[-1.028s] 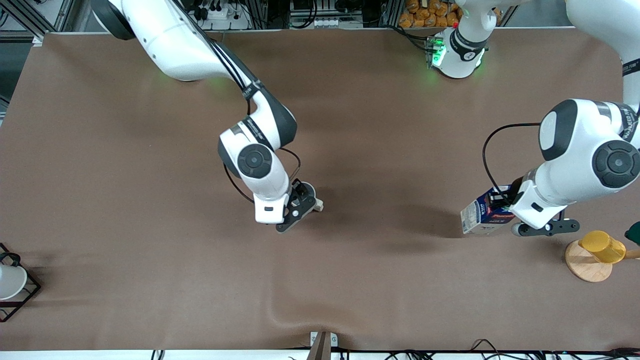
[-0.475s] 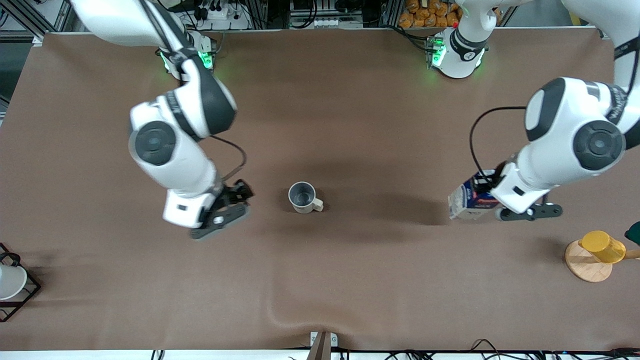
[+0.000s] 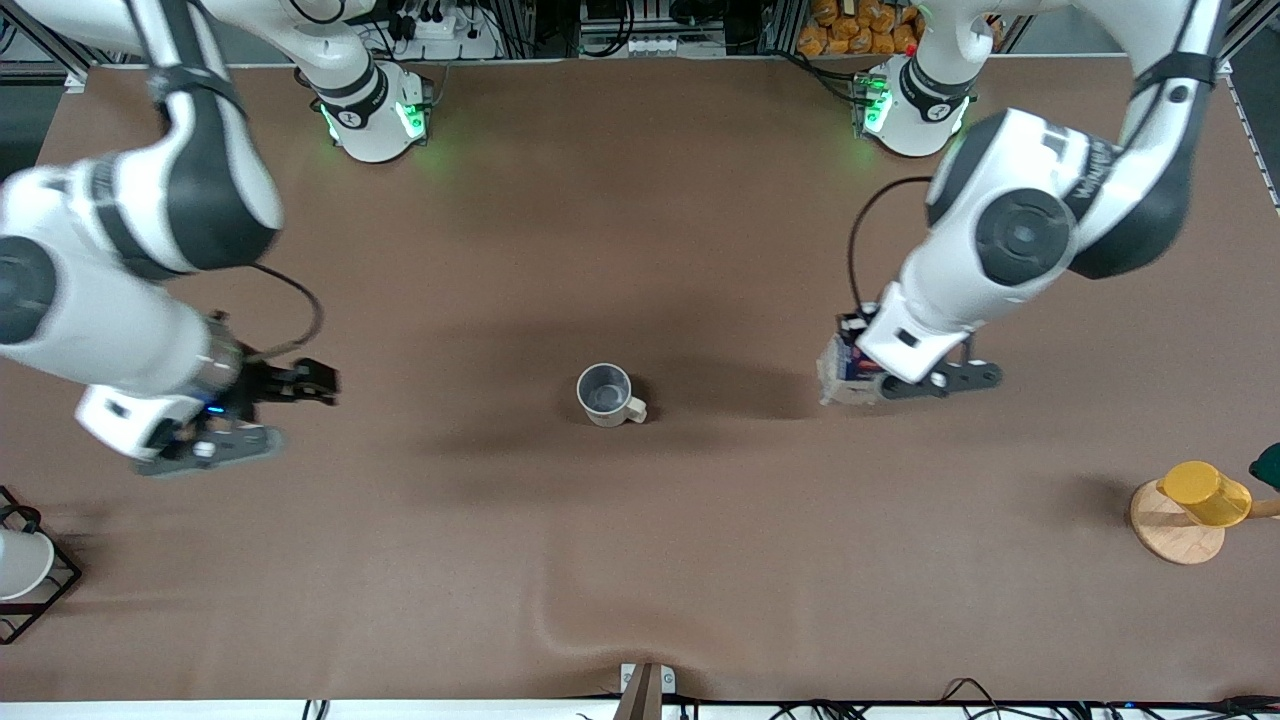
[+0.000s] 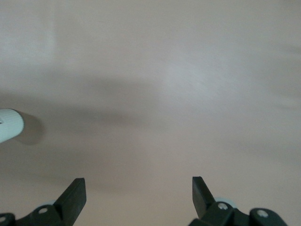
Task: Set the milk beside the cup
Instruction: 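Release the mug and withdraw the right gripper while the left gripper carries the carton, then lower the milk carton beside the white mug with the left gripper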
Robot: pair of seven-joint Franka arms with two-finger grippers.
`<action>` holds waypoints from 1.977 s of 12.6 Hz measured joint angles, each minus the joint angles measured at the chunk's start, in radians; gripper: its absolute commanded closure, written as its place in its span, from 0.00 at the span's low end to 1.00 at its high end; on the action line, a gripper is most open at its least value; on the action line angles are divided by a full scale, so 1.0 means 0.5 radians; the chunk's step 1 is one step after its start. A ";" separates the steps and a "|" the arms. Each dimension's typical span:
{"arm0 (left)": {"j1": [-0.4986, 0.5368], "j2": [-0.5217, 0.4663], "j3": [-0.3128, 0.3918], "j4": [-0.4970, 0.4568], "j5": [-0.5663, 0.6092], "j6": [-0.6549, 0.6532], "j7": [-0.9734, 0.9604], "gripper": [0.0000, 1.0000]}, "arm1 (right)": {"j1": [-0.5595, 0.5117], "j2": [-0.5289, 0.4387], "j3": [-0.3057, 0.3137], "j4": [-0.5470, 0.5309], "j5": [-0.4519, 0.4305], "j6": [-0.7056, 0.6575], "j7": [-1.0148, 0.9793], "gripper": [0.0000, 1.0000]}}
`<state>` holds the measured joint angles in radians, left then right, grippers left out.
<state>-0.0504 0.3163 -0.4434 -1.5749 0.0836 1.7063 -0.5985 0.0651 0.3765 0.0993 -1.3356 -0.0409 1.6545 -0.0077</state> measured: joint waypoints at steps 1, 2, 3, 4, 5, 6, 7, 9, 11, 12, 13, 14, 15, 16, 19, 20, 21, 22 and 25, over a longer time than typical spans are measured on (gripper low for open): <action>-0.025 0.004 -0.064 0.000 -0.001 0.000 -0.054 0.52 | -0.059 -0.062 0.000 -0.008 0.000 -0.050 0.000 0.00; -0.077 0.011 -0.102 0.001 -0.001 0.002 -0.097 0.52 | -0.110 -0.141 0.000 -0.038 0.000 -0.083 0.000 0.00; -0.143 0.021 -0.114 0.001 -0.001 0.003 -0.124 0.52 | -0.141 -0.230 0.001 -0.080 0.000 -0.121 0.000 0.00; -0.207 0.035 -0.117 0.002 -0.001 0.003 -0.138 0.52 | -0.154 -0.325 0.001 -0.121 0.000 -0.171 0.001 0.00; -0.269 0.055 -0.119 0.003 -0.001 0.004 -0.140 0.52 | -0.158 -0.427 0.001 -0.158 0.000 -0.232 0.011 0.00; -0.333 0.082 -0.120 0.003 -0.001 0.012 -0.140 0.52 | -0.159 -0.515 -0.003 -0.183 0.001 -0.291 0.030 0.00; -0.400 0.116 -0.121 0.003 -0.001 0.054 -0.149 0.52 | -0.159 -0.586 -0.015 -0.204 0.001 -0.343 0.053 0.00; -0.523 0.209 -0.120 0.025 -0.001 0.190 -0.249 0.52 | -0.160 -0.663 -0.061 -0.230 0.012 -0.405 0.129 0.00; -0.634 0.331 -0.116 0.116 -0.001 0.242 -0.345 0.52 | -0.159 -0.676 -0.099 -0.242 0.065 -0.444 0.233 0.00; -0.681 0.385 -0.114 0.166 -0.001 0.281 -0.402 0.52 | -0.153 -0.676 -0.119 -0.242 0.085 -0.462 0.277 0.00; -0.718 0.428 -0.112 0.208 -0.001 0.338 -0.463 0.52 | -0.137 -0.677 -0.155 -0.242 0.109 -0.476 0.300 0.00; -0.747 0.461 -0.101 0.234 -0.001 0.396 -0.505 0.52 | -0.106 -0.677 -0.211 -0.242 0.132 -0.482 0.308 0.00; -0.780 0.483 -0.073 0.248 -0.001 0.437 -0.529 0.52 | -0.061 -0.677 -0.277 -0.242 0.141 -0.485 0.308 0.00; -0.837 0.502 -0.007 0.260 -0.001 0.465 -0.548 0.52 | -0.016 -0.677 -0.338 -0.242 0.145 -0.485 0.307 0.00; -1.094 0.588 0.246 0.343 -0.001 0.493 -0.654 0.52 | 0.016 -0.678 -0.384 -0.241 0.146 -0.484 0.298 0.00; -1.146 0.616 0.275 0.363 -0.001 0.494 -0.687 0.52 | 0.016 -0.678 -0.386 -0.241 0.146 -0.482 0.274 0.00; -1.174 0.635 0.283 0.377 -0.001 0.495 -0.707 0.52 | 0.016 -0.678 -0.387 -0.241 0.146 -0.480 0.246 0.00; -1.182 0.639 0.283 0.384 -0.001 0.496 -0.718 0.52 | 0.016 -0.678 -0.389 -0.241 0.146 -0.479 0.220 0.00; -1.181 0.639 0.292 0.412 -0.001 0.496 -0.735 0.52 | -0.018 -0.678 -0.371 -0.229 0.146 -0.468 0.157 0.00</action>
<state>-0.6410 0.6357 -0.2976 -1.3691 0.0830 1.9544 -0.9661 0.0560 0.0376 -0.0861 -1.4501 0.0319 1.4206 0.0710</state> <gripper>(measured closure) 0.520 0.000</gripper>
